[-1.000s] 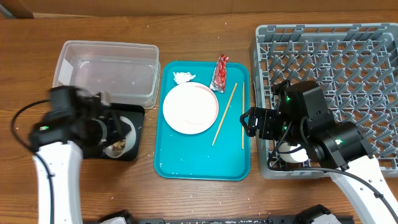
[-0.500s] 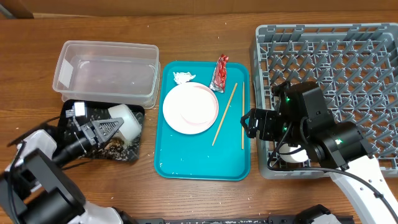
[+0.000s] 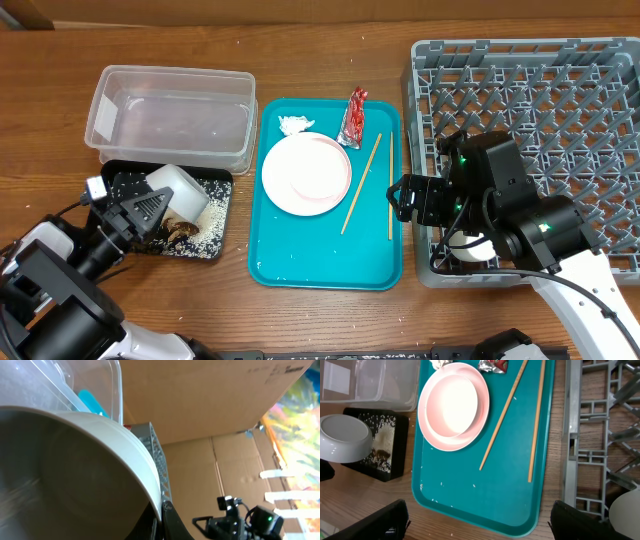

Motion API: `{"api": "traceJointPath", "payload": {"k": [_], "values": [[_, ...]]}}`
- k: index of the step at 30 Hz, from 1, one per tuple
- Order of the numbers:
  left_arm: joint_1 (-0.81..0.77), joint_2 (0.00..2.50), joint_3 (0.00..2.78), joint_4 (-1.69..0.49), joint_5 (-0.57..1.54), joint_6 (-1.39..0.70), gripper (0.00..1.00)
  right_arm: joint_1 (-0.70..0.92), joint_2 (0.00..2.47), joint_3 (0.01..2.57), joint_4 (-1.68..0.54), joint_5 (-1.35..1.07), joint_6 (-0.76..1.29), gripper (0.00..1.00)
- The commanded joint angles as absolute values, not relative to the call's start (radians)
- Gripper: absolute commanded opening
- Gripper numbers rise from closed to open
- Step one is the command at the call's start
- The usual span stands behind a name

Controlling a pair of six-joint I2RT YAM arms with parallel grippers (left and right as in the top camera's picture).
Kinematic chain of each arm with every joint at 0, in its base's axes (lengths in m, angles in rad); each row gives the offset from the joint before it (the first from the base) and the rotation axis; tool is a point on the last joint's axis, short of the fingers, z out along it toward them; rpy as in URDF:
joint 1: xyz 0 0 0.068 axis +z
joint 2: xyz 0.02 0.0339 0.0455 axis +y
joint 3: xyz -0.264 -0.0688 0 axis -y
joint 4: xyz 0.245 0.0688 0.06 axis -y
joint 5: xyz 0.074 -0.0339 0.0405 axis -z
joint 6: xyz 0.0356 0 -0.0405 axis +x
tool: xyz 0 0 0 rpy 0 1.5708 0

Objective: Sort waste into correct bins and load items into the dishwasher
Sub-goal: 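Carry the empty bowl back and set it on the teal tray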

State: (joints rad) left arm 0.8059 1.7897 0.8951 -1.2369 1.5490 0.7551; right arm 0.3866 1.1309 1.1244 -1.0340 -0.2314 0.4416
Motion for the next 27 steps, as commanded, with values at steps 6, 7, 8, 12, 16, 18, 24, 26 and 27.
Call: {"api": "traceJointPath", "payload": {"k": [6, 7, 8, 12, 16, 18, 24, 26, 27], "values": [[0.819, 1.784, 0.893, -1.343, 1.581, 0.911, 0.04, 0.389, 1.129, 1.138, -1.031, -0.225, 0.446, 0.94], [0.81, 1.774, 0.896, -1.439, 1.564, 1.053, 0.04, 0.389, 1.129, 1.138, -1.031, -0.225, 0.446, 0.94], [0.803, 1.766, 0.9, -1.507, 1.549, 1.155, 0.04, 0.389, 1.129, 1.138, -1.031, -0.225, 0.446, 0.95], [0.777, 1.709, 0.929, -1.692, 1.465, 1.398, 0.04, 0.389, 1.129, 1.138, -1.028, -0.225, 0.446, 0.95], [0.725, 1.633, 0.934, -1.692, 1.429, 1.385, 0.04, 0.389, 1.129, 1.138, -1.027, -0.225, 0.446, 0.95], [0.662, 1.597, 0.937, -1.69, 1.428, 1.392, 0.04, 0.389, 1.129, 1.138, -1.023, -0.225, 0.446, 0.95], [0.382, 1.574, 1.013, -1.688, 1.397, 1.345, 0.04, 0.389, 1.129, 1.138, -1.008, -0.225, 0.447, 0.96], [0.287, 1.574, 1.038, -1.676, 1.368, 1.295, 0.04, 0.389, 1.129, 1.139, -1.008, -0.225, 0.446, 0.96], [0.247, 1.574, 1.048, -1.663, 1.357, 1.257, 0.04, 0.389, 1.129, 1.138, -1.009, -0.225, 0.446, 0.96]]}}
